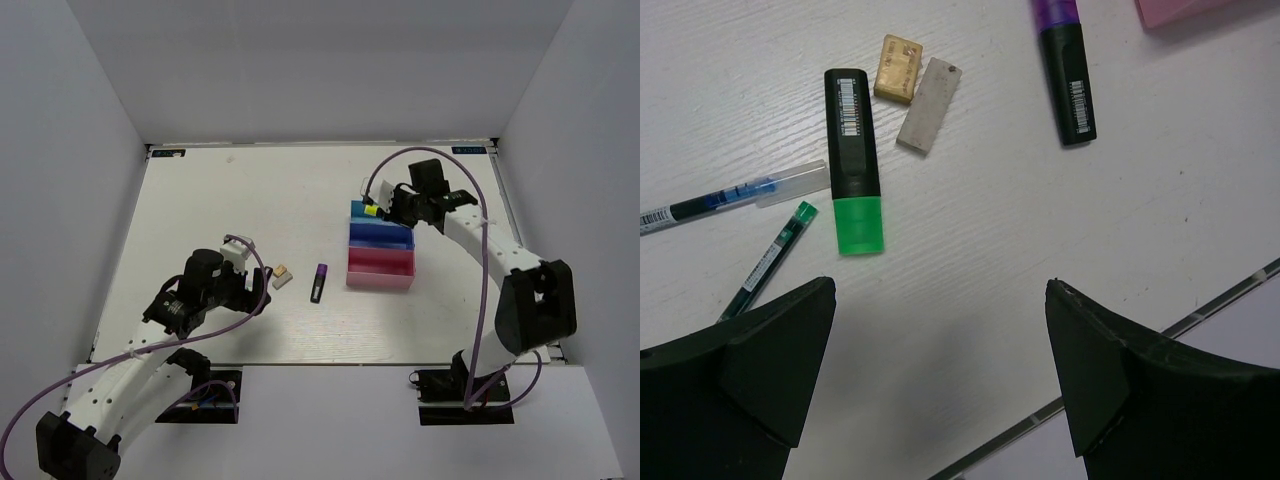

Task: Sort the stationery into containers
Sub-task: Place the stationery in the storage box, then pick up the stationery from the center of the board, then place the stationery in the storage box, then pick up the stationery from the center of the board, then place the stationery in the storage box.

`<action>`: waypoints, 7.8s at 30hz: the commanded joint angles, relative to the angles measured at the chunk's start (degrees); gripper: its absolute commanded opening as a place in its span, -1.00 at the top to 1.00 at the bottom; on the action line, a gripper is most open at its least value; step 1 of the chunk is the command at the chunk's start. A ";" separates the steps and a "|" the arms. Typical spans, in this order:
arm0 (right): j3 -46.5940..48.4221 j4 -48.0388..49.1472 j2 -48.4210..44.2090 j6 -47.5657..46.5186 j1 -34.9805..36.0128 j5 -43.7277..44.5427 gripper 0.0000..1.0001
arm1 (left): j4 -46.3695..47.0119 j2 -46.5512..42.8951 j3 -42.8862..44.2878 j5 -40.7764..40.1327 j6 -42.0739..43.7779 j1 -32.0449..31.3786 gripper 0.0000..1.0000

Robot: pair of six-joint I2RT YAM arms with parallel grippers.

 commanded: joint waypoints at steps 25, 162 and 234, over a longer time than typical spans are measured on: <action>10.43 -0.10 11.83 -3.48 -0.76 3.12 -0.06 | 0.00 4.29 2.22 -1.80 0.78 -0.06 -0.54; -30.88 15.63 -34.84 35.37 -6.56 11.82 0.35 | 11.17 58.69 31.31 -17.89 -19.52 -20.45 -0.08; -32.90 17.39 -36.68 33.44 -7.61 9.80 1.00 | 33.14 78.90 66.81 2.50 36.99 -21.33 1.00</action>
